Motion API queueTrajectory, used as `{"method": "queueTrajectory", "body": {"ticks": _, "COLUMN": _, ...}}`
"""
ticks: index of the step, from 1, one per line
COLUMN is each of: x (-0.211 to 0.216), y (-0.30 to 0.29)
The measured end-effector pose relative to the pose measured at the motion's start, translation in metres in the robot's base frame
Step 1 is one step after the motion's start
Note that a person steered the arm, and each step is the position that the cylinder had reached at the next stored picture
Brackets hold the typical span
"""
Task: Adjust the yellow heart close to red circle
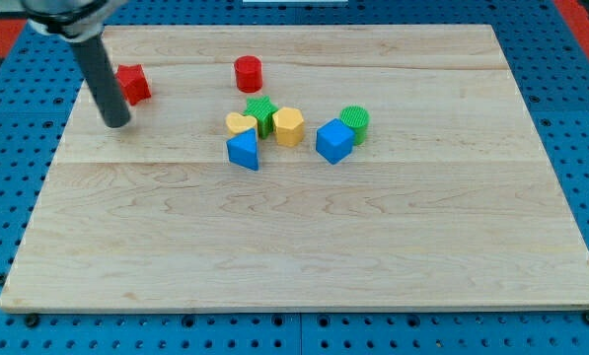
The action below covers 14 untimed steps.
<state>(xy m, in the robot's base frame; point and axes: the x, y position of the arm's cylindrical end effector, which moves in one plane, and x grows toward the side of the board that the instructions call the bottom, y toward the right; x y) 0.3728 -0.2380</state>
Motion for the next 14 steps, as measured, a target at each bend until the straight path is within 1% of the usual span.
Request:
{"method": "queueTrajectory", "body": {"ticks": 1, "x": -0.035, "y": 0.001}}
{"method": "queueTrajectory", "body": {"ticks": 2, "x": -0.04, "y": 0.043}}
{"method": "queueTrajectory", "body": {"ticks": 3, "x": -0.009, "y": 0.056}}
{"method": "queueTrajectory", "body": {"ticks": 4, "x": 0.036, "y": 0.099}}
{"method": "queueTrajectory", "body": {"ticks": 6, "x": 0.042, "y": 0.192}}
{"method": "queueTrajectory", "body": {"ticks": 8, "x": 0.036, "y": 0.252}}
{"method": "queueTrajectory", "body": {"ticks": 9, "x": 0.026, "y": 0.277}}
{"method": "queueTrajectory", "body": {"ticks": 10, "x": 0.008, "y": 0.278}}
{"method": "queueTrajectory", "body": {"ticks": 11, "x": -0.002, "y": 0.299}}
{"method": "queueTrajectory", "body": {"ticks": 12, "x": -0.039, "y": 0.301}}
{"method": "queueTrajectory", "body": {"ticks": 13, "x": -0.016, "y": 0.298}}
{"method": "queueTrajectory", "body": {"ticks": 14, "x": 0.028, "y": 0.298}}
